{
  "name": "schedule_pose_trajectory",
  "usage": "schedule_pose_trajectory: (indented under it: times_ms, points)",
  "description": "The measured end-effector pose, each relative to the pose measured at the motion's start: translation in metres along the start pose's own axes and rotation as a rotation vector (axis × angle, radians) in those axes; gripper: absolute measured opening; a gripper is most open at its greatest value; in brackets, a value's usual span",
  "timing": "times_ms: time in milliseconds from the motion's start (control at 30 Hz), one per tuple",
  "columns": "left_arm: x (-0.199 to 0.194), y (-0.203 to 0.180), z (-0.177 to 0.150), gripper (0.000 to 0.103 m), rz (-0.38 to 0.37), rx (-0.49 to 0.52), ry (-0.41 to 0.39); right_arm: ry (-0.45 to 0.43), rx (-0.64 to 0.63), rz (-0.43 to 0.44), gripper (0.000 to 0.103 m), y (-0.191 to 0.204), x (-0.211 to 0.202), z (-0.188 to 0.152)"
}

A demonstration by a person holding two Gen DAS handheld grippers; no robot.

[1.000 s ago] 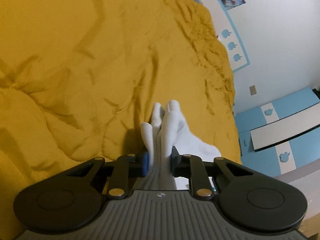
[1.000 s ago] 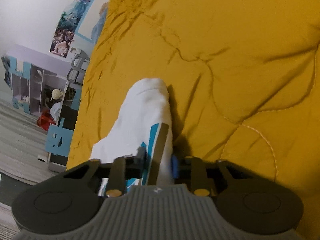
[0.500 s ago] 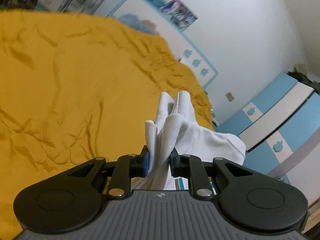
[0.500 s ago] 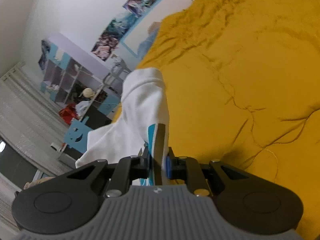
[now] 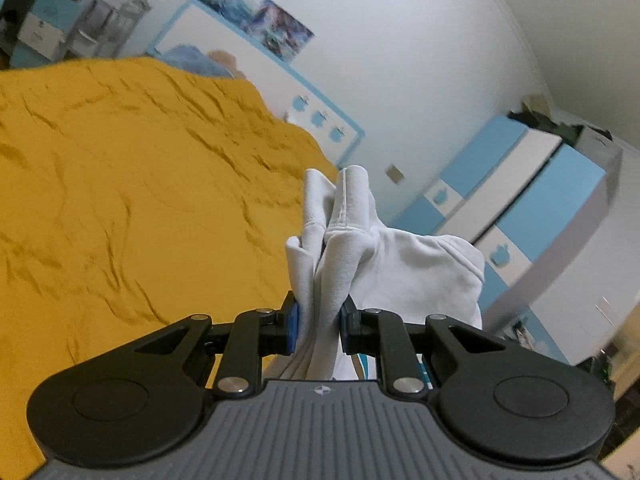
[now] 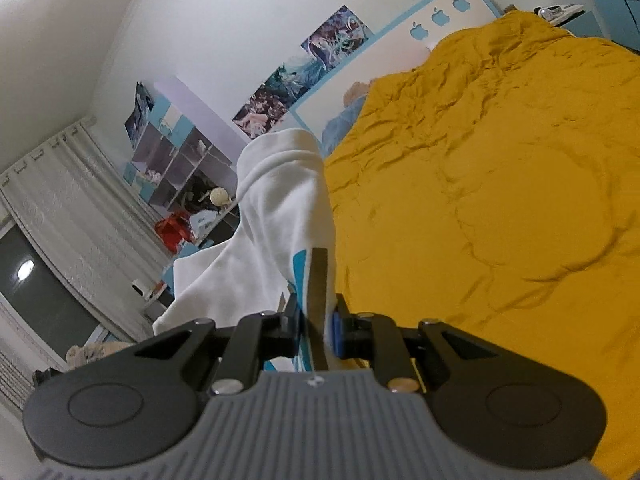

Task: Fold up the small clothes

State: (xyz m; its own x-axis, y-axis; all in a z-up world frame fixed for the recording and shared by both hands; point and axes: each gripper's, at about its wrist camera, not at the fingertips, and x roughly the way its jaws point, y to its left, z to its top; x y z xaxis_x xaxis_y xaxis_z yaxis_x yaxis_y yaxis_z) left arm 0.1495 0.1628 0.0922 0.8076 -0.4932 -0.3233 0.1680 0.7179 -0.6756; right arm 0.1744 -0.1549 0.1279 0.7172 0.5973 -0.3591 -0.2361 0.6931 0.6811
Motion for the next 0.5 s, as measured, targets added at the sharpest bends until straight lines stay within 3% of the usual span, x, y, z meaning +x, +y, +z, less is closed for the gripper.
schedule_pose_trajectory:
  times_ms: [133, 267, 500]
  points:
    - [0.006, -0.001, -0.014, 0.021, -0.025, 0.001, 0.07, 0.023, 0.023, -0.023, 0.01, -0.015, -0.039, -0.01]
    - [0.027, 0.012, -0.029, 0.021, -0.001, -0.021, 0.147, 0.046, 0.066, -0.06, 0.01, -0.038, -0.053, -0.027]
    - [0.066, 0.045, -0.036, 0.02, 0.06, -0.045, 0.219, 0.101, 0.154, -0.11, 0.01, -0.085, -0.019, -0.045]
